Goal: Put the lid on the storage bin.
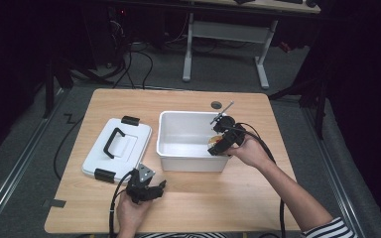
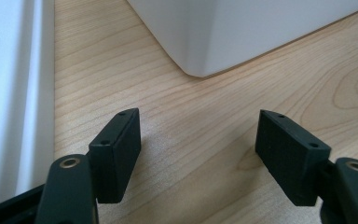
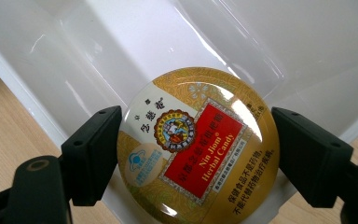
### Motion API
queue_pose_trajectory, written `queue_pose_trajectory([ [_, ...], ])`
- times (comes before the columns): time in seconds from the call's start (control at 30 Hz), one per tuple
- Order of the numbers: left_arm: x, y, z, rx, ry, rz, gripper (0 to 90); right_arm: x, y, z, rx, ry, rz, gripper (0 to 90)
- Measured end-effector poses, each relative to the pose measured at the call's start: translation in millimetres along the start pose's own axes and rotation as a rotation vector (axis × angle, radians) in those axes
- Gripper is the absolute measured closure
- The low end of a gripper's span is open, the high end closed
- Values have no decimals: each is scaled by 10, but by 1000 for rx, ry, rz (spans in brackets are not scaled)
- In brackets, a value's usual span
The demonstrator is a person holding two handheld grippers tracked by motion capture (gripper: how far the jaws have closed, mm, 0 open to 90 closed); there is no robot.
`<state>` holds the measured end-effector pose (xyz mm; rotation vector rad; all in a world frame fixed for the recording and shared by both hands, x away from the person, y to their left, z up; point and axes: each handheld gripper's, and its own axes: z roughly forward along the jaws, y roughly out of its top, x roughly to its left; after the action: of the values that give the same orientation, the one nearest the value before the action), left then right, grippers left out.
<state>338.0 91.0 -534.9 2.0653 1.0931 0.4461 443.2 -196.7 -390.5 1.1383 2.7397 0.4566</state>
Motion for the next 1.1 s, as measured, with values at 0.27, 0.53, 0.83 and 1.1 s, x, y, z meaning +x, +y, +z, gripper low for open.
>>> queue_pose_trajectory([
  [0.27, 1, 0, 0, 0, -1, -1, 317, -10, 3, 12, 2, 5, 1, 192],
  [0.53, 0, -1, 1, -2, 1, -2, 316, -19, 8, 20, -1, 14, 6, 170],
  [0.83, 0, -1, 1, -2, 1, -2, 316, -35, -34, -7, -36, 39, 20, 158],
  [1.1, -3, 0, 2, -1, 3, 0, 316, -75, -163, -179, -175, 60, 39, 187],
])
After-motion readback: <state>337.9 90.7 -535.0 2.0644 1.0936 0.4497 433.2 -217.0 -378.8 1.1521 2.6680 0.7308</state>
